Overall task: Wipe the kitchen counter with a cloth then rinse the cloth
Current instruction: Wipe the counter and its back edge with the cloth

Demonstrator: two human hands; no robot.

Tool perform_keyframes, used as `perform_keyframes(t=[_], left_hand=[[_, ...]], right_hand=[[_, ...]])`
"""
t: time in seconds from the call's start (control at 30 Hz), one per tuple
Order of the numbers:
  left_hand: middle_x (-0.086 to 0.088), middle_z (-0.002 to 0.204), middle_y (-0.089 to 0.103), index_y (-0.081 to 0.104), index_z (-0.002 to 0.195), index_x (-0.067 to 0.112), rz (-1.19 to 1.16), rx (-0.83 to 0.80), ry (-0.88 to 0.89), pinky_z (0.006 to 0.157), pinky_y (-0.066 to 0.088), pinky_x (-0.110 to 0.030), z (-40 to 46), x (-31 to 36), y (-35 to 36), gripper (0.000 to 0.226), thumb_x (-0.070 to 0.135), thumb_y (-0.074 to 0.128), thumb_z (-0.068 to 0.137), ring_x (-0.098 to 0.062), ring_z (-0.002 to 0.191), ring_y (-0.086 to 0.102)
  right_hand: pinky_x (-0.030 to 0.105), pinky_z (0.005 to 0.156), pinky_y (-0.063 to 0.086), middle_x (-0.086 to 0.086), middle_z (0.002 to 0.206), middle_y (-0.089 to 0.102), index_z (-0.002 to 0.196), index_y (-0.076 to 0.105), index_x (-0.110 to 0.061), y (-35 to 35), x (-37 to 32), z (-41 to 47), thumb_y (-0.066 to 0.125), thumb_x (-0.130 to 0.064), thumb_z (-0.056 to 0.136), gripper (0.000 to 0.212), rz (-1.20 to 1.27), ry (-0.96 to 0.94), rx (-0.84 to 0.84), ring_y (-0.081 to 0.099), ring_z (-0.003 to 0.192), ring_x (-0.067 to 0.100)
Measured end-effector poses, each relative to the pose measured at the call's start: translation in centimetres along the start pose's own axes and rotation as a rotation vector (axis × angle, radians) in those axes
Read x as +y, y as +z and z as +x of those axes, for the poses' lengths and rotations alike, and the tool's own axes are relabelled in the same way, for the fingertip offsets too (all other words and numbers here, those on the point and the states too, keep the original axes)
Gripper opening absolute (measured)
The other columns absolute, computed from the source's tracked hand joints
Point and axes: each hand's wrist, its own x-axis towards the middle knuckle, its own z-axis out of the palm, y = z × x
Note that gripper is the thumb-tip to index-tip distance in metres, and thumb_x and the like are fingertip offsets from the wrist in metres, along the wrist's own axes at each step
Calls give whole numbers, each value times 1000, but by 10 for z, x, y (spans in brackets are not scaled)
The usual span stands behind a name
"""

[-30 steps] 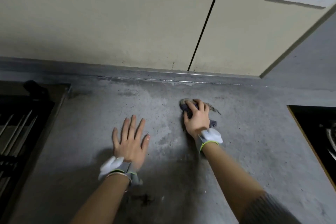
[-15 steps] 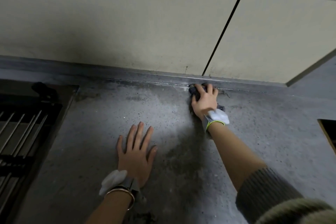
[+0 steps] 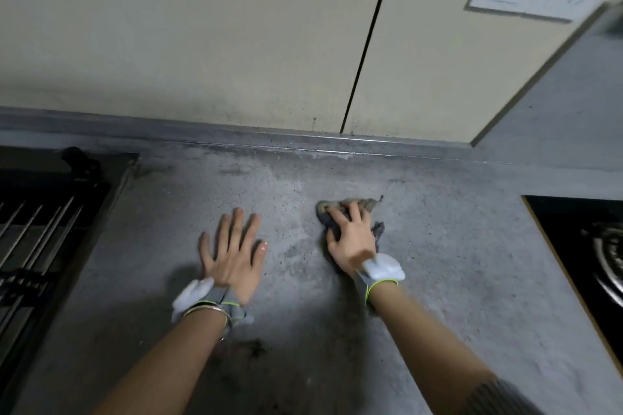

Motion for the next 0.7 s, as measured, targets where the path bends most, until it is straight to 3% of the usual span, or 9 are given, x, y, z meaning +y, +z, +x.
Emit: perform_keyframes(t=[0.1,0.23,0.37,0.57,0.63,0.7], left_hand=[[14,159,1,1,148,40,-46,-14,17,111,-1,-43,-31,-7,-13,63,53,-7,87,-10,147,5],[11,152,30,35,143,35,-95,8,69,105,15,-41,-90,-24,-29,71,50,-1,85,-11,139,27],[2,116,63,64,117,23,-142,130,134,87,36,-45,-152,-42,-40,51,36,24,88,-9,112,40],[4,92,66,71,92,23,-74,209,242,77,25,-35,-225,-69,-39,41,29,31,86,-9,94,43],[5,94,67,73,96,22,-71,148,237,78,27,-34,-245,-72,-38,45,30,30,85,-9,95,51],[5,109,66,70,112,22,-82,17,199,83,32,-36,-257,-69,-39,58,36,20,85,-12,104,59]], right_hand=[[37,106,33,8,147,30,137,45,-23,6,-1,-39,50,-22,88,49,16,-8,0,22,134,33],[33,108,30,7,145,35,135,48,-22,10,-3,-95,50,-21,87,48,15,-15,14,23,135,31],[30,109,25,6,146,35,135,48,-20,14,-7,-159,50,-21,88,47,14,-1,19,23,135,31],[31,110,26,5,147,33,135,48,-21,24,-14,-244,48,-21,91,45,26,38,30,21,136,30],[30,109,26,4,147,33,135,48,-22,26,-17,-270,48,-21,91,44,27,53,48,21,137,29],[29,109,26,4,147,32,135,48,-23,29,-20,-290,47,-21,92,44,30,63,59,20,137,29]])
